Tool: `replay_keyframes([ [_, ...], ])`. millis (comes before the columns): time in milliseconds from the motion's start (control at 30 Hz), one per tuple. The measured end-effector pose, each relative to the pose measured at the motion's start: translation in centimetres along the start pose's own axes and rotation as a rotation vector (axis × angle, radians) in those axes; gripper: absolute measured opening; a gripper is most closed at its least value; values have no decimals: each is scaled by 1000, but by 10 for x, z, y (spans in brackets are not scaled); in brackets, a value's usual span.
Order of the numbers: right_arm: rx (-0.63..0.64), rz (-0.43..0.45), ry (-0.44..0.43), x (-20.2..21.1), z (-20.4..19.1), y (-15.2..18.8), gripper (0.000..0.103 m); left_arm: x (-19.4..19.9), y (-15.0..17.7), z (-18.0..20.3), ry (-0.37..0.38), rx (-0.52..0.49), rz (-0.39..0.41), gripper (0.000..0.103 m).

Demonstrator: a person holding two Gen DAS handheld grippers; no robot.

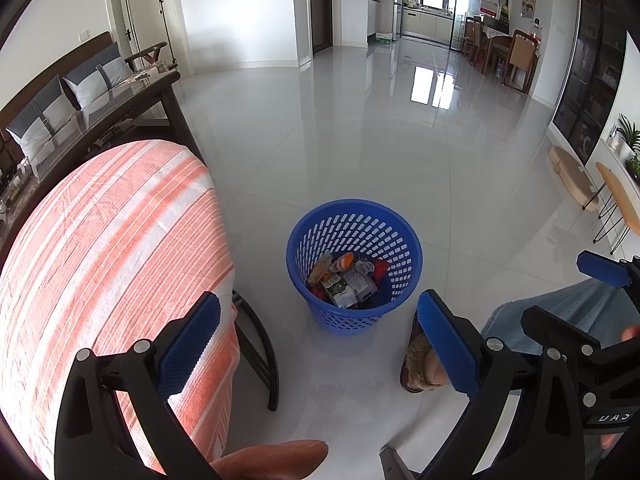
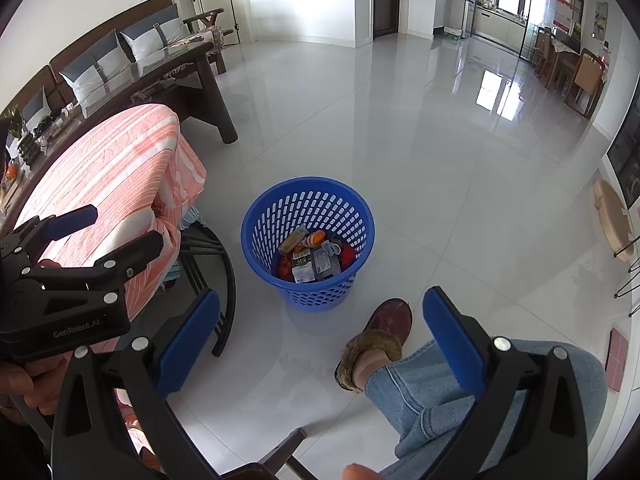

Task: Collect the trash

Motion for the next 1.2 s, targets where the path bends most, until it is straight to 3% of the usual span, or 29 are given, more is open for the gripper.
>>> replay_keyframes([
  [1200,-2,-8,-5,-6,8,-3,98,0,4,-3,-3,-3,-2,98],
])
Point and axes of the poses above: each gripper's, at about its wrist camera, not at the fingertips, and x roughly against the way its jaws point, z to its right, y to its underside, the point moved 4 cm from there along -x, roughly the way its jaws point, and after that the axes turned 4 degrees about z, right-handed, at the moved point
